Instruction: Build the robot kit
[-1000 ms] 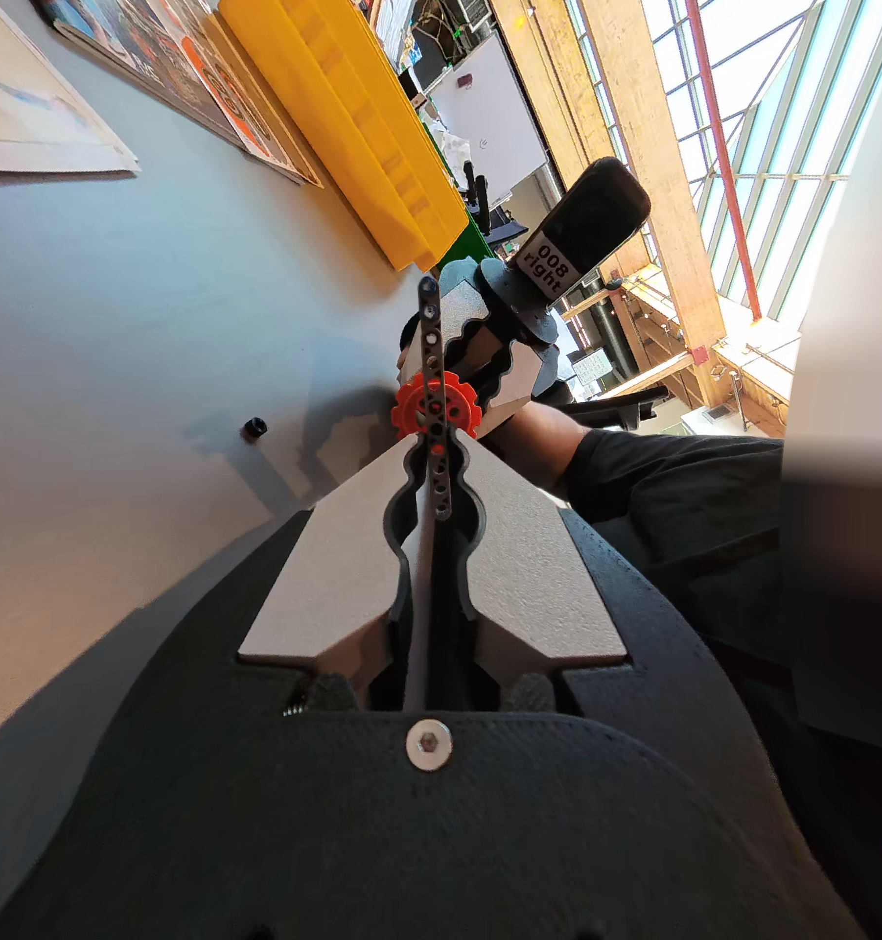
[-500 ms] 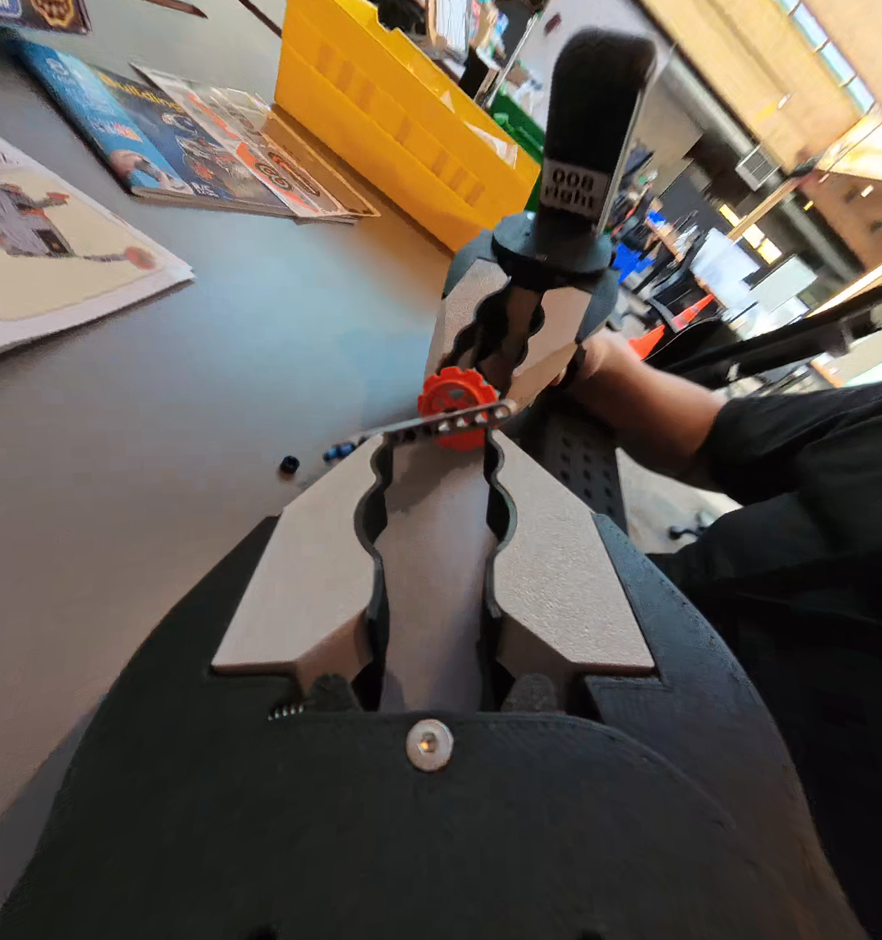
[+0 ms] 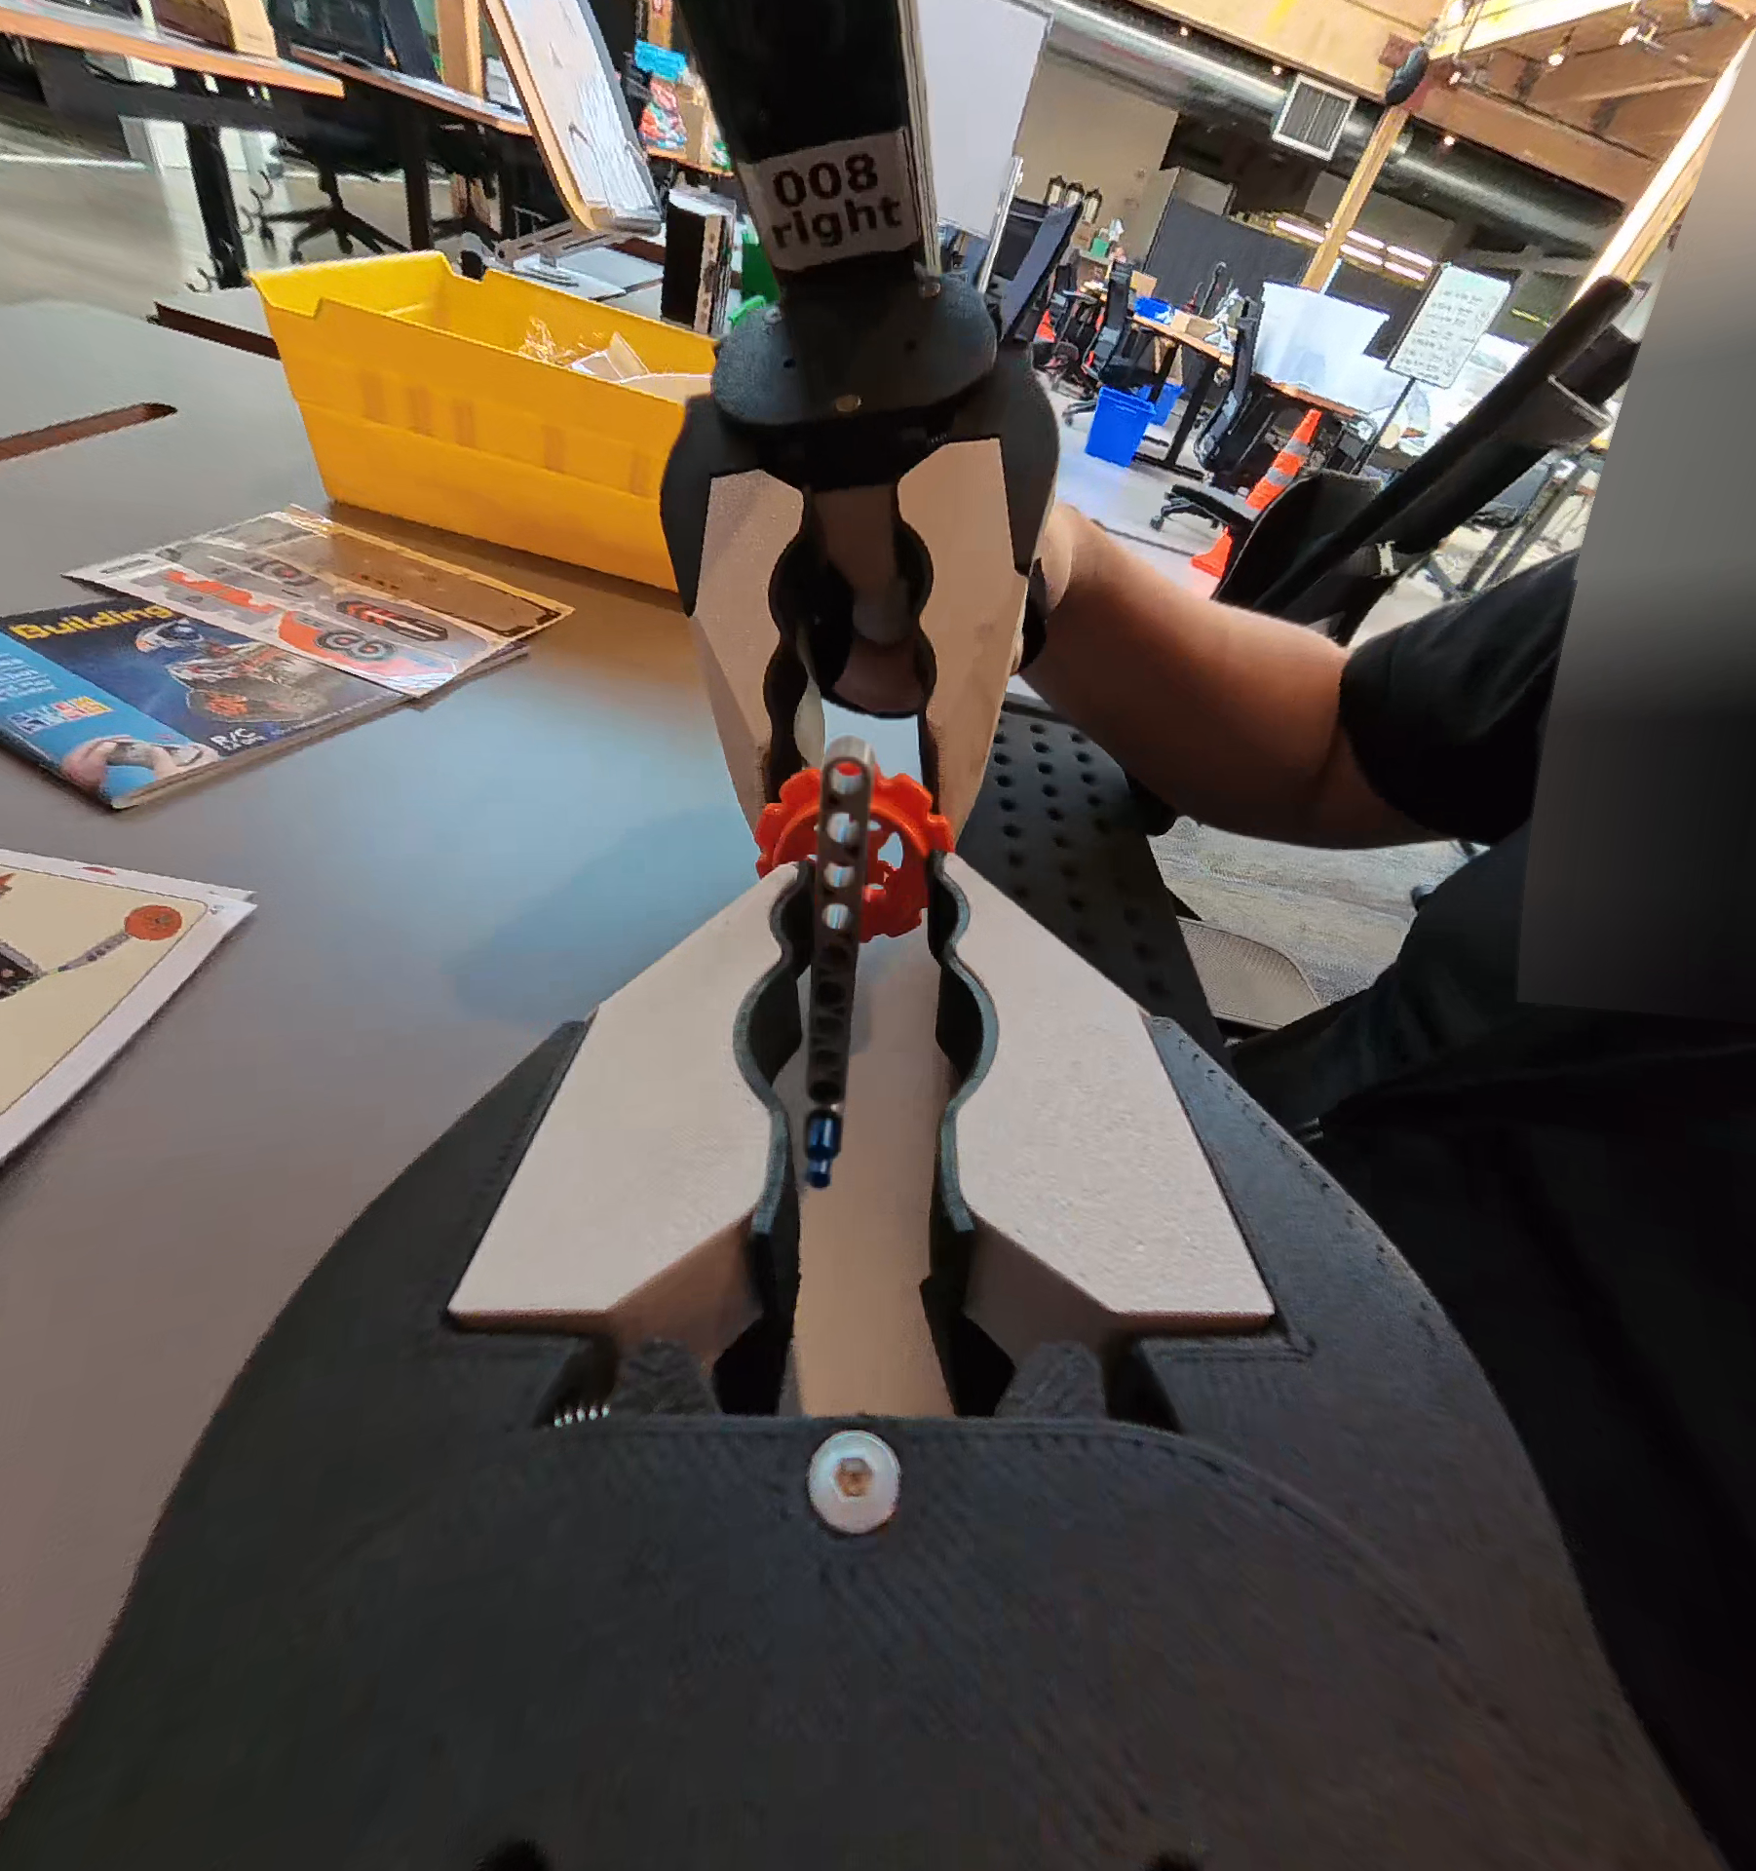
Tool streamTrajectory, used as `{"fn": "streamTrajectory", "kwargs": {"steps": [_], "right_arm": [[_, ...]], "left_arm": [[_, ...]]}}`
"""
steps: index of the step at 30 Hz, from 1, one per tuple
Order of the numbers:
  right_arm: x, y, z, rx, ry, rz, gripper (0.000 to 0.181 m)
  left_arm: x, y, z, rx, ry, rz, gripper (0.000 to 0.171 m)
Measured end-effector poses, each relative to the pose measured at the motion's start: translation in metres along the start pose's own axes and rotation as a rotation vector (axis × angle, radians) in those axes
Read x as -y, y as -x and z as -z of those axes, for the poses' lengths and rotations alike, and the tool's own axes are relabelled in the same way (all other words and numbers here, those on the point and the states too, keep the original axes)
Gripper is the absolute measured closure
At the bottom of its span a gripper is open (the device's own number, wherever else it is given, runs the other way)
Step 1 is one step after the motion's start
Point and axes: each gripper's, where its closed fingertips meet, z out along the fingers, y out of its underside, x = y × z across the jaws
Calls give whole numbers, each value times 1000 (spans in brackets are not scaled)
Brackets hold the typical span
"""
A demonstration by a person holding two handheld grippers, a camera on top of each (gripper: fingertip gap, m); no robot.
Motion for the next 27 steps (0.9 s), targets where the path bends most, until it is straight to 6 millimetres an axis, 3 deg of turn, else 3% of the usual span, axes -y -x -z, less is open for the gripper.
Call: {"fn": "streamTrajectory", "kwargs": {"steps": [7, 10, 17, 22, 27], "right_arm": [[-7, 24, -11, 100, -125, -16, 152], [-5, 30, -12, 199, -201, -21, 152], [-6, -8, -17, 94, -220, -116, 152], [8, -21, -8, -121, -309, 20, 152], [22, -23, 5, -254, -416, 112, 152]], "left_arm": [[-9, -27, 8, -68, -35, 41, 156], [-7, -29, 12, -120, -73, 85, 163], [-18, 12, 12, 18, 4, 33, 165], [-14, 37, 24, 253, -1, -113, 158], [3, 34, 35, 371, -89, -149, 143]]}}
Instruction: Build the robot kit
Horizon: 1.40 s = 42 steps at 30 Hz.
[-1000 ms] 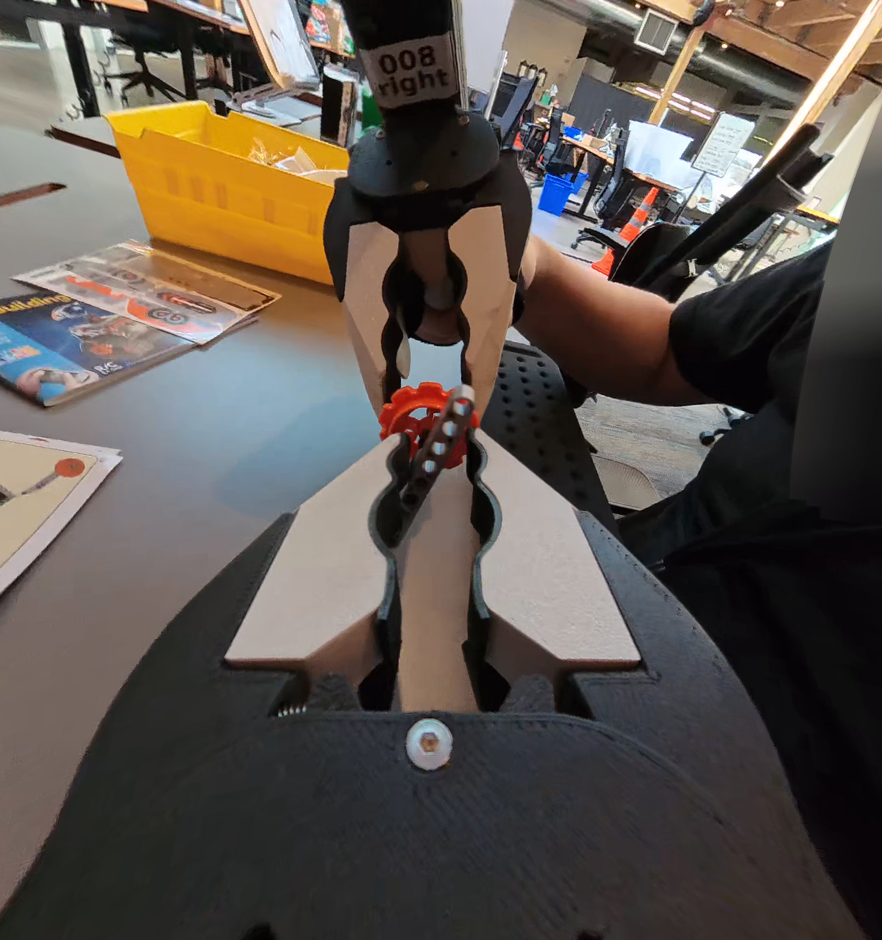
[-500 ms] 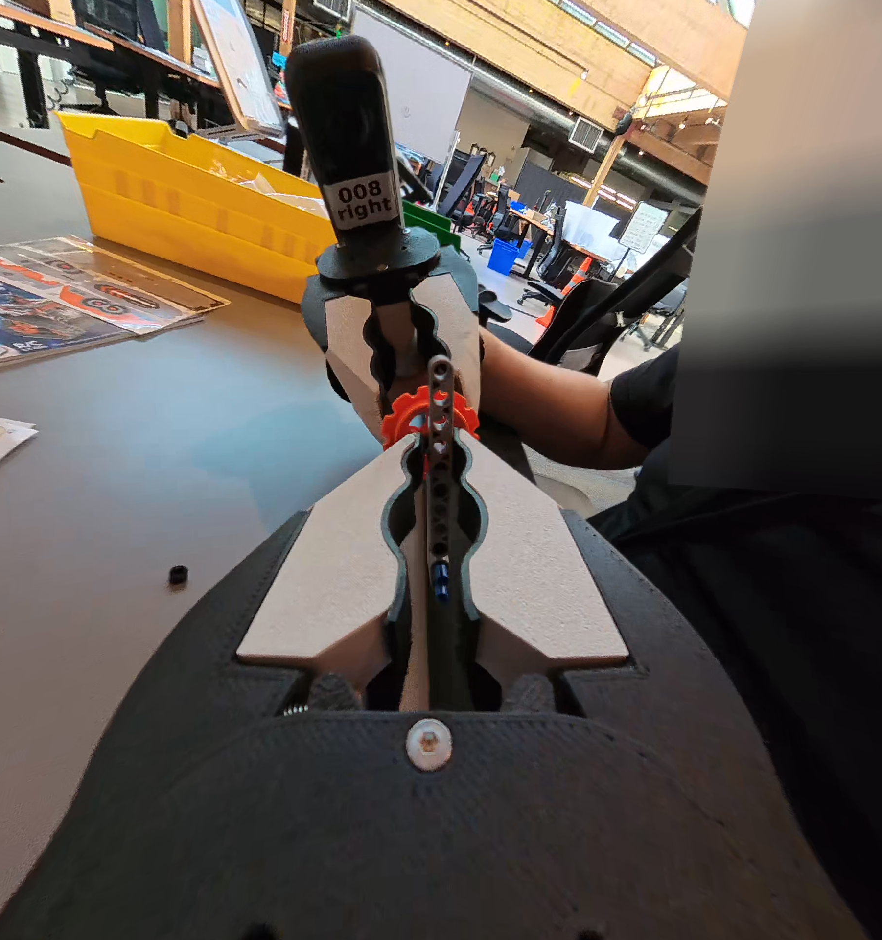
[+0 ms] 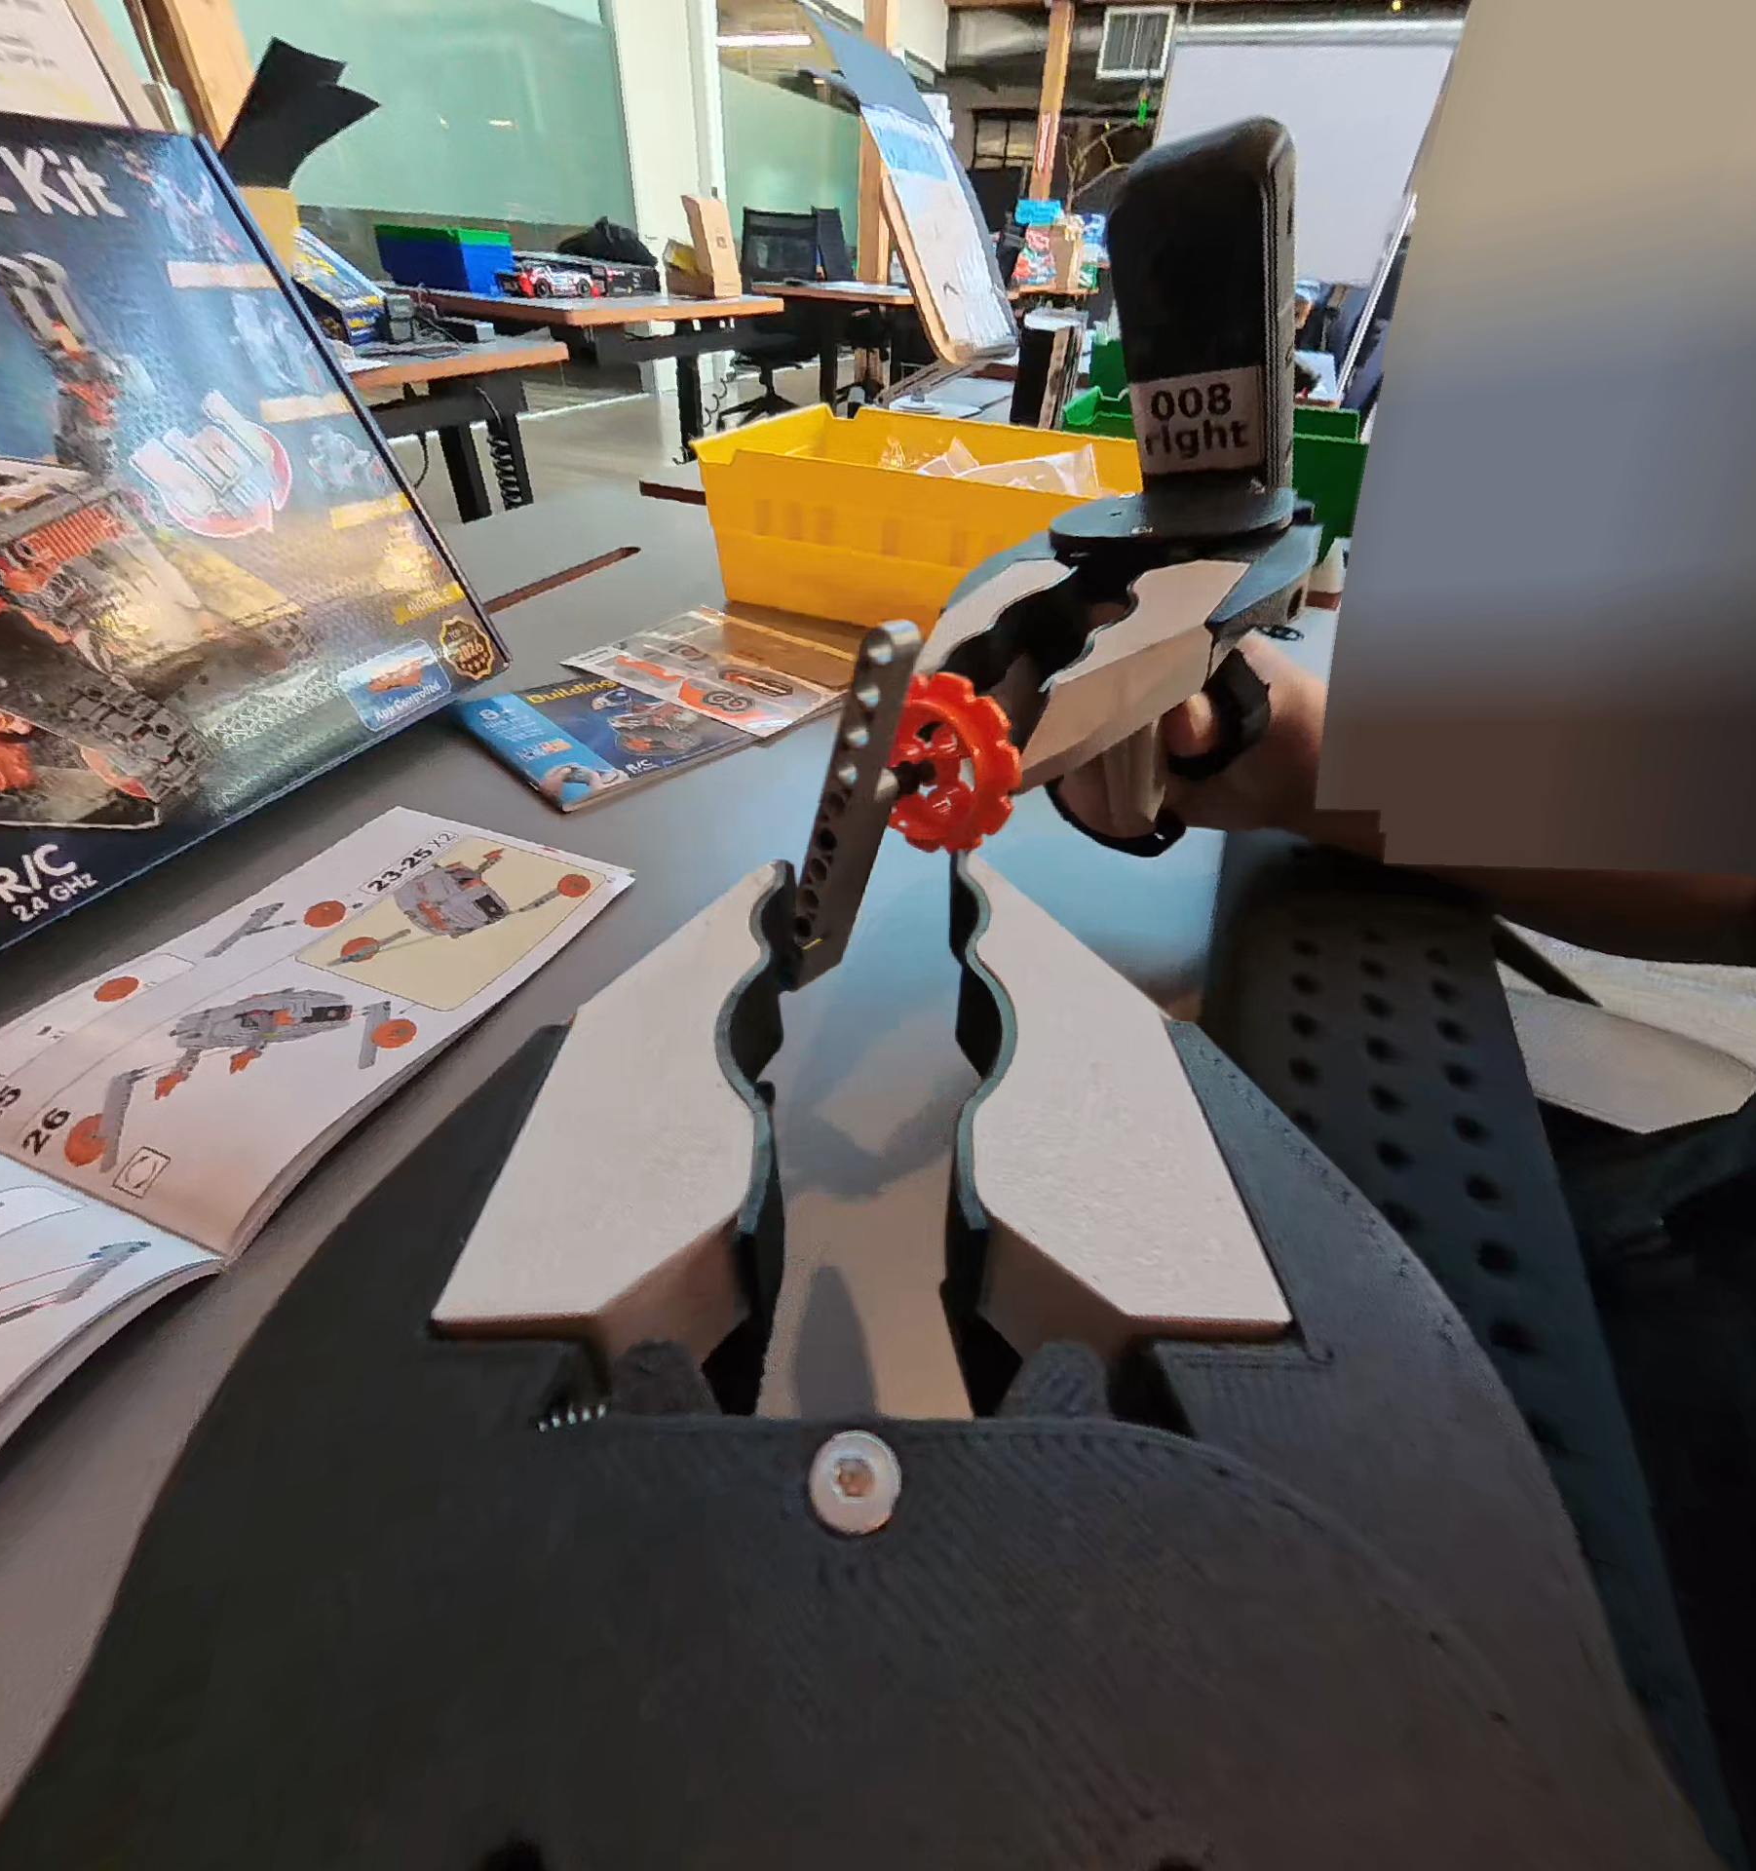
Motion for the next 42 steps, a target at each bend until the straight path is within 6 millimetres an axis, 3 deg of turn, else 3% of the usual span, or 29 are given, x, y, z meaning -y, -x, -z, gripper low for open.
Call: {"fn": "streamTrajectory", "kwargs": {"steps": [4, 8, 11, 19, 24, 28, 35, 38, 40, 42], "right_arm": [[-2, 7, -4, 21, -1, 1, 152], [-16, 25, -10, 157, 43, -55, 152], [-20, 28, -10, 225, 49, -107, 152], [-8, 31, -2, 338, -18, -223, 152], [9, 26, 11, 354, -134, -268, 152], [11, 12, 13, 317, -163, -308, 152], [8, 11, 7, 344, -143, -376, 152], [7, 11, 5, 397, -145, -461, 153], [6, 10, 4, 406, -146, -497, 153], [7, 11, 5, 402, -148, -481, 153]], "left_arm": [[5, 0, 5, 93, -38, 52, 141], [2, -15, 3, 64, -29, 34, 145], [-6, -22, 1, -11, 17, 25, 160], [1, -28, 10, -292, -60, 440, 165], [14, -21, 22, -324, -161, 531, 144], [4, -22, 11, -276, -98, 523, 132], [1, -17, -4, -125, -61, 356, 127], [-6, -25, -9, -141, -13, 306, 138], [-5, -27, -9, -160, -20, 308, 166], [3, -26, -5, -186, -67, 339, 166]]}}
